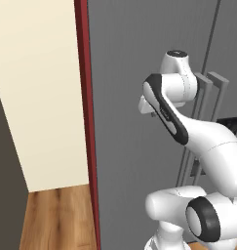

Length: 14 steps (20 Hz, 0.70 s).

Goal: Take the lemon wedge from the fridge and place it on the plate with fish on the dining counter.

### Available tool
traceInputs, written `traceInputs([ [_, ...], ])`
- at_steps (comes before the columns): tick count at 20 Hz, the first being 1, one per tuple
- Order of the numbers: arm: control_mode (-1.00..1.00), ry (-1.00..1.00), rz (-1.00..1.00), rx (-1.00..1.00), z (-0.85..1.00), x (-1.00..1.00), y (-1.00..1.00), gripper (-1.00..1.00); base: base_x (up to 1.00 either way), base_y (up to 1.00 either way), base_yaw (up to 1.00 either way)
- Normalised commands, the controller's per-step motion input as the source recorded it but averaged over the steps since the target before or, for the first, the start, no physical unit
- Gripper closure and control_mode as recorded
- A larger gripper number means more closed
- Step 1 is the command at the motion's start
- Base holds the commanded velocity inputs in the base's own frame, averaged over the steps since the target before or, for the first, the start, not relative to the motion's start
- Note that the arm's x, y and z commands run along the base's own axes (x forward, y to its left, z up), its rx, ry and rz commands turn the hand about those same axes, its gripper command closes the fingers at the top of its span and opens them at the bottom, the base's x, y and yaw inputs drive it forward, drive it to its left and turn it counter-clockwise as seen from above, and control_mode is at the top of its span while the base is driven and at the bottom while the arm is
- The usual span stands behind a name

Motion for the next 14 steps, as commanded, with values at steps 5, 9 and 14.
traceInputs([
  [5,-1.0,0.0,0.0,0.0,0.0,-0.15,-0.04,-1.0,0.0,0.0,0.0],
  [9,-1.0,0.0,0.0,0.0,0.0,-0.14,0.0,-1.0,0.0,0.0,0.0],
  [14,-1.0,0.0,0.0,0.0,-0.14,-0.65,-0.15,-1.0,0.0,0.0,0.0],
])
